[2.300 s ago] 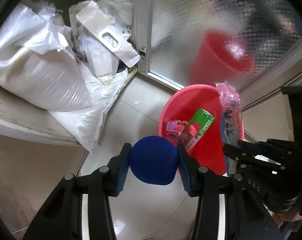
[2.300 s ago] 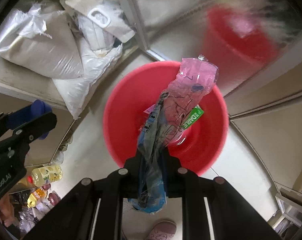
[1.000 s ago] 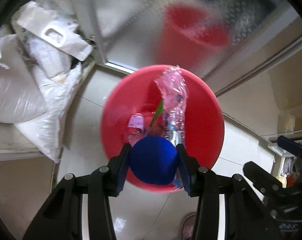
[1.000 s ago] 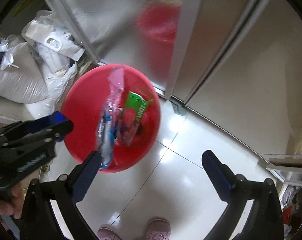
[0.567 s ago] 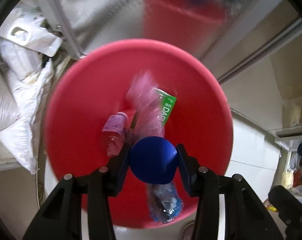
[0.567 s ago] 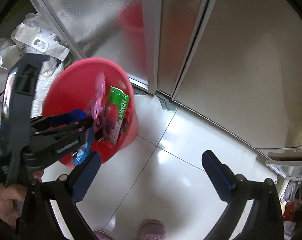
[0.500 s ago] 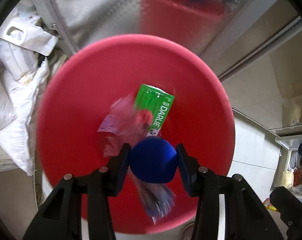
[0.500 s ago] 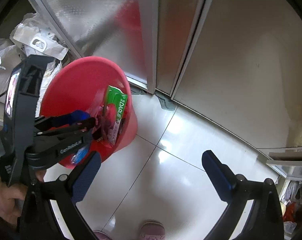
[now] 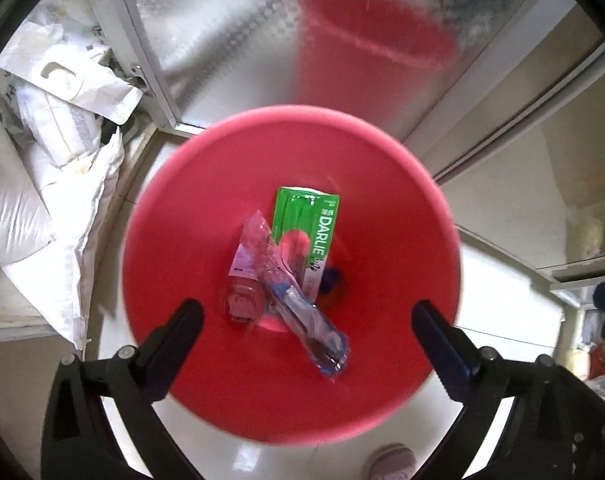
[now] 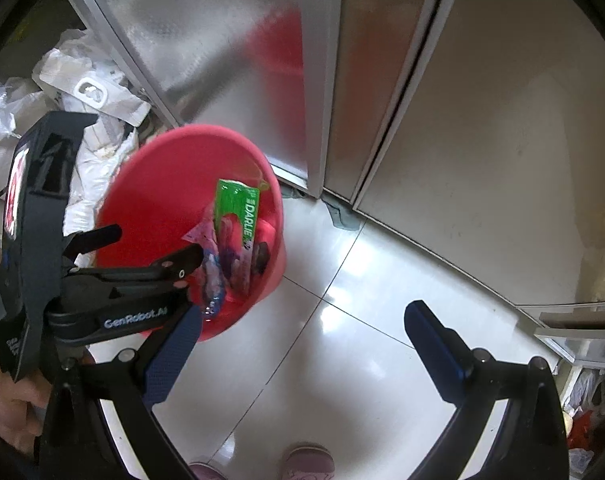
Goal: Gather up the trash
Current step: 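Raise both tools back up to the counter beside the sink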
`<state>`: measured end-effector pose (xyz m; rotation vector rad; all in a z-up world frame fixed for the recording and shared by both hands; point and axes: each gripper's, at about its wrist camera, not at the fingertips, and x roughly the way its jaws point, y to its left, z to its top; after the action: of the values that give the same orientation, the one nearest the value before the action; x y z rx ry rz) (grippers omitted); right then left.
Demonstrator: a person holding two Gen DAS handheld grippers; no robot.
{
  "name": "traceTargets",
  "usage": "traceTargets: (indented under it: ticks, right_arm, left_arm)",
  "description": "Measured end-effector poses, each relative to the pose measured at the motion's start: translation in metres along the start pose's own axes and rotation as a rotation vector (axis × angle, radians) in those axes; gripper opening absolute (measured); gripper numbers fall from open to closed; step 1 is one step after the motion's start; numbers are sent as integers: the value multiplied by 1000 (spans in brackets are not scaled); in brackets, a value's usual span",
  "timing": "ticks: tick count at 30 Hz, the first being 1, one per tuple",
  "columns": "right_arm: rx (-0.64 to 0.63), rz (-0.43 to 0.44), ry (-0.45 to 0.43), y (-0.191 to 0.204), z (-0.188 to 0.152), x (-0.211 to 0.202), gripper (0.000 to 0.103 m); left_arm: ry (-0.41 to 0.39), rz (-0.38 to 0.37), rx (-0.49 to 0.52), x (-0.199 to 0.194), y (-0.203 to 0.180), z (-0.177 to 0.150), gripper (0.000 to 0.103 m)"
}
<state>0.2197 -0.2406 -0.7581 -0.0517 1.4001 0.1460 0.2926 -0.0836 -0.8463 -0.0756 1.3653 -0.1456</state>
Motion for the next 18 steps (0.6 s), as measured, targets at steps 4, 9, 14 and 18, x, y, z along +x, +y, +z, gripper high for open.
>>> traceTargets:
  ticks: [4, 9, 14, 18]
  right_arm:
    - [-14, -9, -18, 4, 2, -25, 101]
    - [-13, -4, -36, 14, 5, -69, 101]
    - [-8, -9, -61, 19, 6, -133, 101]
    - [-20, -17, -96, 26, 8, -196, 101]
  left_arm:
    - [-10, 12, -4, -35, 3, 2, 102]
    - [-30, 12, -18, -88, 13, 4, 102]
    - [-60, -13, -8, -170, 12, 8, 102]
    - [-113, -26, -6, -248, 5, 10, 102]
